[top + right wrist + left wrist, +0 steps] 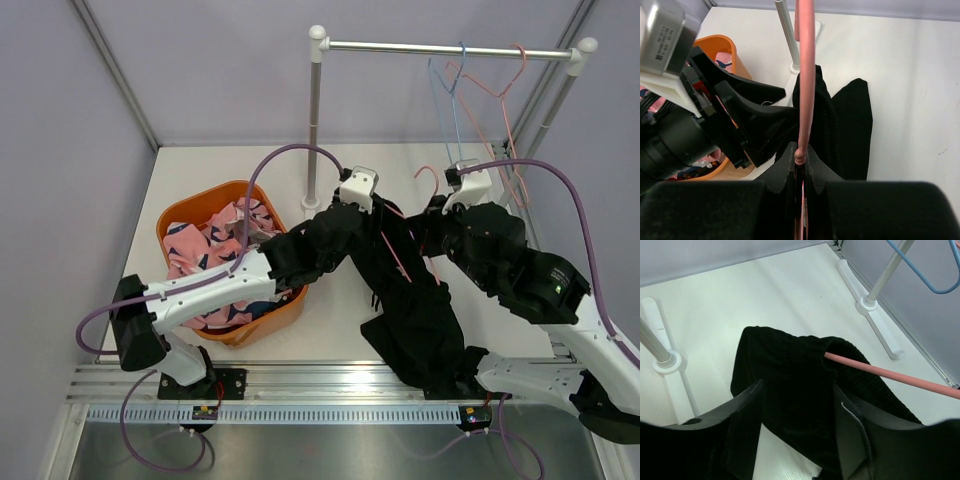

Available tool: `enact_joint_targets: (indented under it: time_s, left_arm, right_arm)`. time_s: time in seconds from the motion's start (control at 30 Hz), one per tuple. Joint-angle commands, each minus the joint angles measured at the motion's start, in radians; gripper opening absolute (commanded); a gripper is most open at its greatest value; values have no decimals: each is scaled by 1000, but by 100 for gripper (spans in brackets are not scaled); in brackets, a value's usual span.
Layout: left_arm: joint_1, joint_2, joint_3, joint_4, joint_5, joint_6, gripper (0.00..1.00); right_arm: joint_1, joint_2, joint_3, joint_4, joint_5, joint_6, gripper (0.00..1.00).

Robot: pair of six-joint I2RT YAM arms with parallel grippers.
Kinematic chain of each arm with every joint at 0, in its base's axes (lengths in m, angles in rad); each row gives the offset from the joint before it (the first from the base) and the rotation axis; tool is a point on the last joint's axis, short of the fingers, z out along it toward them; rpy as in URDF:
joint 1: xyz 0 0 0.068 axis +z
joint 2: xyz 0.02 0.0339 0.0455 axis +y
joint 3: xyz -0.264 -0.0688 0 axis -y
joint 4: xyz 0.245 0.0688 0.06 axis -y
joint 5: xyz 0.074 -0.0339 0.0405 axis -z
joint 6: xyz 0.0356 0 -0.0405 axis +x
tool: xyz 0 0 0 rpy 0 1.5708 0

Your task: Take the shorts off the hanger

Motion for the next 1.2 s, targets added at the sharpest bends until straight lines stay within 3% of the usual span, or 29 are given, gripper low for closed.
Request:
enact_joint_targets:
  time_s: [0.0,0.07,0.1,0.17,0.2,0.27,0.57,0.73,1.0,1.17]
  left_arm:
    - [0,25,53,62,-19,-5,48]
    - [0,35,58,62,-33,-5,40]
    - [0,42,61,58,-42,-5,27]
    - [0,51,72,55,-88,-1,15]
    - [2,56,78,39,-113,2,5]
    - [23,71,109,19,-173,2,1]
    - [155,183,207,-30,-191,-12,0]
    - [195,234,236,-28,-124,-2,0]
    - [163,188,166,-4,37,-9,0]
    - [45,39,103,-27,157,67,0]
  right_arm:
    - [11,-34,8,29,34,25,0]
    - [9,-42,7,24,33,25,0]
    - [9,-45,7,22,34,23,0]
    - [9,-51,5,15,33,29,0]
    - [11,-53,5,10,30,31,0]
    - [11,-62,7,1,20,35,0]
    - [9,-111,17,-33,-15,38,0]
    - [9,-133,22,-54,-12,41,0]
    - [9,-136,26,-57,46,20,0]
    - [9,-105,30,-19,114,-31,0]
